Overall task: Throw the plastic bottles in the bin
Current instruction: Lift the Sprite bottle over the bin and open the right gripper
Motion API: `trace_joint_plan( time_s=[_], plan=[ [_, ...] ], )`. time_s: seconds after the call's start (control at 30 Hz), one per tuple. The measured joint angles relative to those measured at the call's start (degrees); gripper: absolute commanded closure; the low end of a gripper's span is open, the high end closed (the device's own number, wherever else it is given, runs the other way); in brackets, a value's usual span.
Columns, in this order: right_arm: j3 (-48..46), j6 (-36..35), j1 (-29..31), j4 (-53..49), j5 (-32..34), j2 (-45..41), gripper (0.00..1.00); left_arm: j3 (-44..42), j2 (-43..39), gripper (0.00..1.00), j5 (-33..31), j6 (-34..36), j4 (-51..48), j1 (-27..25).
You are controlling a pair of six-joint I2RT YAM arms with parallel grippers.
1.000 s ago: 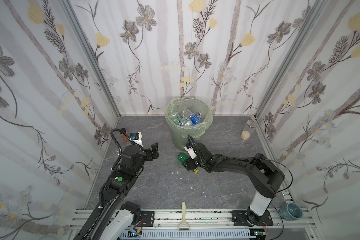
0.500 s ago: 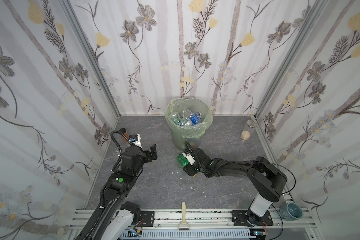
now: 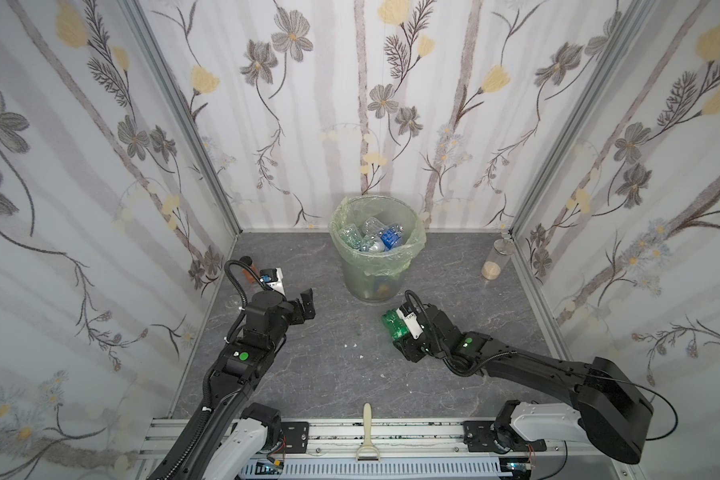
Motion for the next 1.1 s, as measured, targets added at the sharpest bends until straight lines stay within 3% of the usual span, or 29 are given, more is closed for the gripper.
trace_joint_plan(
  time_s=[0.17, 0.3, 0.33, 0.4, 0.47, 0.6, 0.73, 1.1],
  plan=[
    [10.9, -2.1, -2.2, -5.0, -0.7, -7.3, 0.52, 0.0, 1.4, 0.00, 0.2, 0.2, 0.0, 0.1],
    [27.2, -4.3, -9.8, -5.2, -2.0, -3.3, 0.52, 0.0, 2.1, 0.00, 0.3, 0.5, 0.1, 0.2],
    [31.6, -4.8, -11.0, -5.4, -2.6, -1.0, 0.49, 0.0, 2.4, 0.00, 0.6, 0.7, 0.1, 0.2],
    [43.7, -5.7, -13.9, -4.8, -4.7, 6.9, 0.25, 0.0, 2.9, 0.00, 0.8, 0.7, 0.5, 0.3],
    [56.8, -6.0, -16.4, -5.0, -6.1, 16.8, 0.09, 0.2, 3.7, 0.00, 1.3, 0.7, 0.6, 0.4],
    [75.7, -7.2, -19.8, -9.2, -7.4, 33.4, 0.02, 1.7, 5.1, 0.00, 2.3, 0.7, 1.0, 0.5],
    [74.4, -8.4, -20.2, -12.5, -8.8, 32.8, 0.00, 2.3, 5.7, 0.00, 1.5, 0.7, 2.3, 0.7],
    [44.6, -9.4, -24.6, -3.7, -6.3, 6.1, 0.00, -2.7, 13.3, 0.00, -6.9, 0.0, 15.0, 2.1]
  ],
)
